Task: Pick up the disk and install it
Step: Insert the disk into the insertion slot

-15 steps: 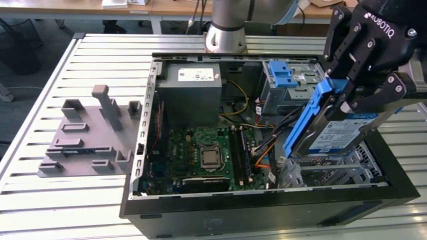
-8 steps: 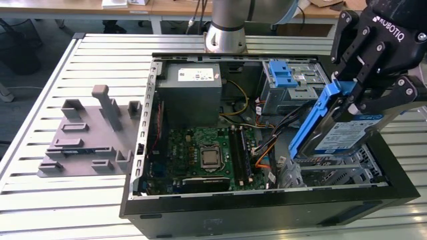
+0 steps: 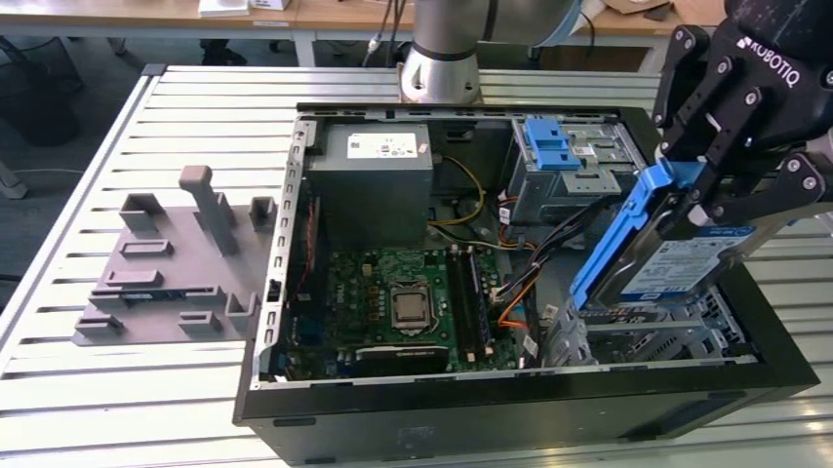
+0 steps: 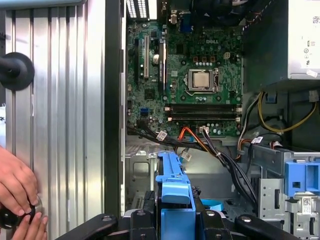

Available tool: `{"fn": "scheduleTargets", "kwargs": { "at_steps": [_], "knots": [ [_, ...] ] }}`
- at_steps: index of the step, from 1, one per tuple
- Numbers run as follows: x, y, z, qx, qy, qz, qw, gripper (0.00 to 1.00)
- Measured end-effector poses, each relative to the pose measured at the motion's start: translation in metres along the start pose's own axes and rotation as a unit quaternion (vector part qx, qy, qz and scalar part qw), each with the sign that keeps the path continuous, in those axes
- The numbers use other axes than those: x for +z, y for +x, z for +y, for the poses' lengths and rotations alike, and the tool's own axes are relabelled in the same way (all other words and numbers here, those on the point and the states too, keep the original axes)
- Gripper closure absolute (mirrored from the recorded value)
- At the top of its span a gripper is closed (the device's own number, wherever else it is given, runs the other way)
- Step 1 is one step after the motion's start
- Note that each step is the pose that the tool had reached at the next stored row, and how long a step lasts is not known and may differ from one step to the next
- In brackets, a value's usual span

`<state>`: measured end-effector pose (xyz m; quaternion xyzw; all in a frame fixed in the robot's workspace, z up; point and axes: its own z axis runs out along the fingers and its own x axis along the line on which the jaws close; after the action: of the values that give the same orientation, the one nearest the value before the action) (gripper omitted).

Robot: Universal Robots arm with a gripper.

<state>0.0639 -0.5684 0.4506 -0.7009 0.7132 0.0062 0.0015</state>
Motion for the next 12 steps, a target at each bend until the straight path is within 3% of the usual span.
{"fn": "scheduleTargets", "kwargs": {
  "at_steps": [12],
  "knots": [
    [0.0067,0.0,-0.0057,0.0,0.0,0.0,1.0,0.64]
  ]
}}
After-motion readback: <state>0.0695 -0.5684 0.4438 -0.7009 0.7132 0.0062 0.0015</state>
